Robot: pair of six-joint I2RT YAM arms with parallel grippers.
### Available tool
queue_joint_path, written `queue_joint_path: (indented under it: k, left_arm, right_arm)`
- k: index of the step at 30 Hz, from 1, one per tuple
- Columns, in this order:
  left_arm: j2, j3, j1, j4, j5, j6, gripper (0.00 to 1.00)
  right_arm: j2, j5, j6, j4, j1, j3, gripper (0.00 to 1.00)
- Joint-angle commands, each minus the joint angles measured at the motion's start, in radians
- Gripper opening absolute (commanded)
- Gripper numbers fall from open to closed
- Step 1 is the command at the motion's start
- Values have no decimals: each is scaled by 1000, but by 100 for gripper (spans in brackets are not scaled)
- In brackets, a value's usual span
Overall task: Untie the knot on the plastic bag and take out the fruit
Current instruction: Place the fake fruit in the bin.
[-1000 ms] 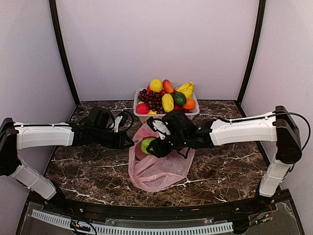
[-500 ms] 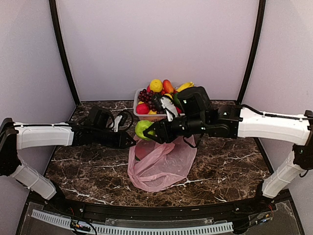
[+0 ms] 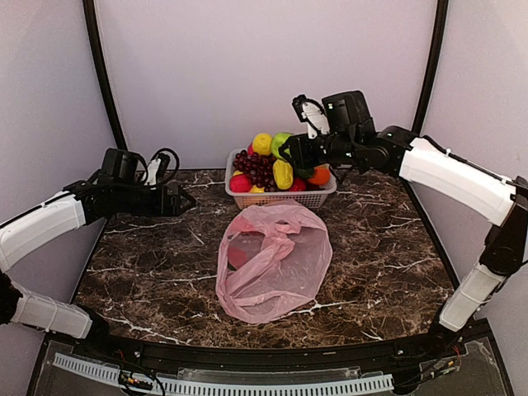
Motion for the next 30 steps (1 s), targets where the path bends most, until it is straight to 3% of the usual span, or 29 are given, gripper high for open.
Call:
queue_joint_path:
  k: [1, 9, 13, 30]
  left_arm:
    - [-33, 33, 109, -131, 14, 101, 93]
    - [-78, 2, 388, -148, 90, 168, 94]
    - [-89, -23, 450, -143, 52, 203, 94]
    - [-60, -47, 472, -125, 4, 222, 94]
  right_arm:
    - [108, 40, -73, -14, -63, 109, 33]
    - [317, 35, -140, -18, -132, 321, 33]
    - [403, -10, -143, -25, -156, 409, 33]
    - [627, -176, -119, -27, -199, 616, 34]
